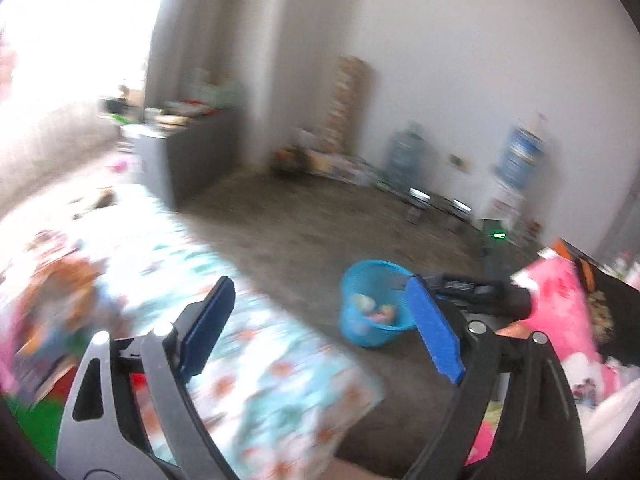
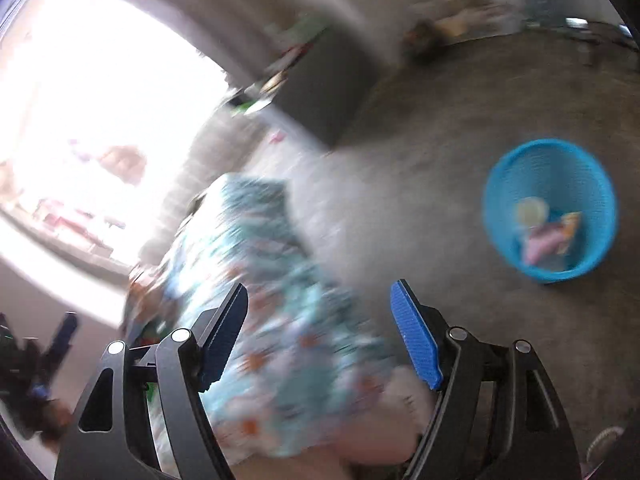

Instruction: Collect trash

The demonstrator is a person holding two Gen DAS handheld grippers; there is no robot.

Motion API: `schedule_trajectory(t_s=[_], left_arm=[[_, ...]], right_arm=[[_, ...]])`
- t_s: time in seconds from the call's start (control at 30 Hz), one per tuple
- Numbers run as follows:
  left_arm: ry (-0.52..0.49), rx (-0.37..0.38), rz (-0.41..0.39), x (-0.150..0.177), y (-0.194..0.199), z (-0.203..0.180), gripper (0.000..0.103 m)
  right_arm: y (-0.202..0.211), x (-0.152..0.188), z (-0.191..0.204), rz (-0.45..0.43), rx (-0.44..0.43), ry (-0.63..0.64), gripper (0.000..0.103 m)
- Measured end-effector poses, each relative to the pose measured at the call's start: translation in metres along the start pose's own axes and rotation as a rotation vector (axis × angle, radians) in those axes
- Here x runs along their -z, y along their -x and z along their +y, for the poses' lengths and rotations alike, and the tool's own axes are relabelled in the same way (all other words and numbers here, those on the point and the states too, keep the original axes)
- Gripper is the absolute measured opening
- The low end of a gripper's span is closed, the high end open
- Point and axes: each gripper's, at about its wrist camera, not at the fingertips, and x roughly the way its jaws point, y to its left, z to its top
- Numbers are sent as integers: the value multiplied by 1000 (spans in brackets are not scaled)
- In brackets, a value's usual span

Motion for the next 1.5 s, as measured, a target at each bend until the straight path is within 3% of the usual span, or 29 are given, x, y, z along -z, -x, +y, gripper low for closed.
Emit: schedule_trajectory(t_s=[0.1,0.27,0.47,0.83,1.0,1.2,1.33,1.43,1.5], left_arm=[[78,-126,-13,38,43,37,84],[121,-288,-6,91,83,70,84],[175,-353,-24,122,106,92,84],[290,-364,-79,153,129,131,84],[354,-356,-105,162,134,148,84],[403,-299,-128,161,126,164,84],[475,-205,-126,157,108,177,73],[531,-146,-111,156,94,185,58],[580,-99,-101,157,84,191,53]], right_arm=[[-16,9,22,67,-78,25,72],[-39,28,64,168,-158,69,72],[-61,56,119,283,-241,122,72],[-128,112,184,513,-316,131,72],[-172,121,196,555,-290,80,61],[-203,119,200,519,-259,16,50],[-216,118,203,505,-247,-12,40],[-224,119,205,508,-249,-25,31],[-231,120,205,519,-246,-29,17]])
